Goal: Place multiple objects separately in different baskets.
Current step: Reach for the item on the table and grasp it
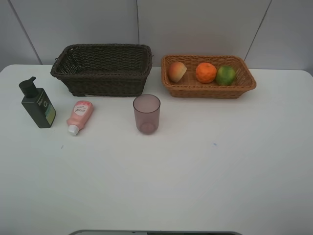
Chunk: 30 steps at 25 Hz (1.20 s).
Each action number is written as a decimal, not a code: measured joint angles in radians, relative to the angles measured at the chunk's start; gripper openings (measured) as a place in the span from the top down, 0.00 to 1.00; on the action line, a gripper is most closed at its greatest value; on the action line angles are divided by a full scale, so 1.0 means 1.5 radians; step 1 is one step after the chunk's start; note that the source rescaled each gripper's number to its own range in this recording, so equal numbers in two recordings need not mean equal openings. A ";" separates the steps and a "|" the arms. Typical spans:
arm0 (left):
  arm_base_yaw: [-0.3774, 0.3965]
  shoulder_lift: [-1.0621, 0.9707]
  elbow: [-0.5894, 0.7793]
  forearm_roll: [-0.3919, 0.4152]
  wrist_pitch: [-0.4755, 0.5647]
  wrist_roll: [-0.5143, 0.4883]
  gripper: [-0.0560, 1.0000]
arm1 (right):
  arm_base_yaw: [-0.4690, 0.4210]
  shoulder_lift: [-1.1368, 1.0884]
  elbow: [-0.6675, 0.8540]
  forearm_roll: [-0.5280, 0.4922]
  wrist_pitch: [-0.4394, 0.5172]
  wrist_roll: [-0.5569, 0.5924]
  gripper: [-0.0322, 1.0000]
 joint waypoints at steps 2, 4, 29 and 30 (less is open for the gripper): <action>0.000 0.000 0.000 0.000 0.000 0.000 0.02 | -0.022 -0.001 0.000 0.000 0.000 0.000 0.16; 0.000 0.000 0.000 0.000 0.000 0.000 0.02 | -0.030 -0.001 0.000 -0.001 0.000 0.000 0.16; 0.000 0.000 0.000 0.000 0.000 0.000 0.02 | -0.035 -0.002 0.000 -0.002 0.000 0.000 0.16; 0.000 0.000 0.000 0.000 0.000 0.000 0.02 | -0.035 -0.002 0.000 -0.002 0.000 0.000 0.16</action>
